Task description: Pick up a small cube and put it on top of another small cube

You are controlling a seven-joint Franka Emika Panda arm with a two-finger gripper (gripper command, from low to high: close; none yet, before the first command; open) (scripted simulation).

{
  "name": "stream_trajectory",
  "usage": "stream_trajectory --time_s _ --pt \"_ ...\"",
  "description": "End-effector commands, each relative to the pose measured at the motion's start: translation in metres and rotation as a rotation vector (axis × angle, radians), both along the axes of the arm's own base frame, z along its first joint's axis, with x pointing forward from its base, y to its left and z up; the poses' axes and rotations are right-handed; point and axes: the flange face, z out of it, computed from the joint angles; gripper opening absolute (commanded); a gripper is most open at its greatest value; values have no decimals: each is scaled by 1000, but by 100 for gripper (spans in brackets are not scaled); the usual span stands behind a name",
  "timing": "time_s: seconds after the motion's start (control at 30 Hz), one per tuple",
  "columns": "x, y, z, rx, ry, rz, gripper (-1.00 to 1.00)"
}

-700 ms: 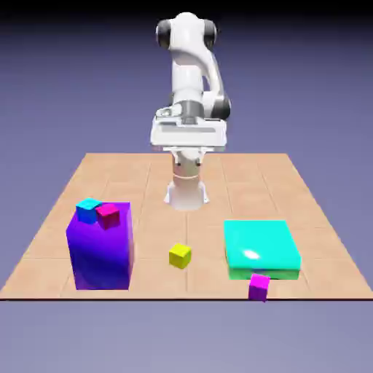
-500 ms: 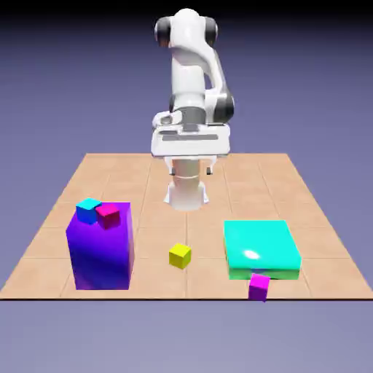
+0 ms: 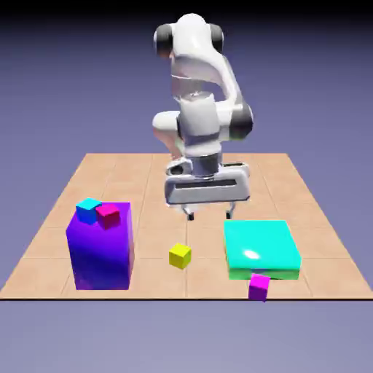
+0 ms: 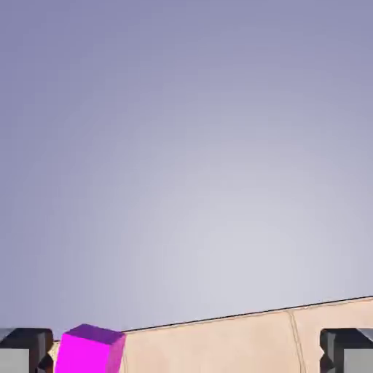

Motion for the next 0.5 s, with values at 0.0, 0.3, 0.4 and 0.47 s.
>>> stream_trajectory --time_s 0.0,0.3,0.4,0.47 --pt "7 3 -6 9 33 -6 0" --pt "56 37 -73 83 338 -50 0" --pt "67 48 -97 103 440 -59 0" --pt "73 56 -114 114 508 -64 0"
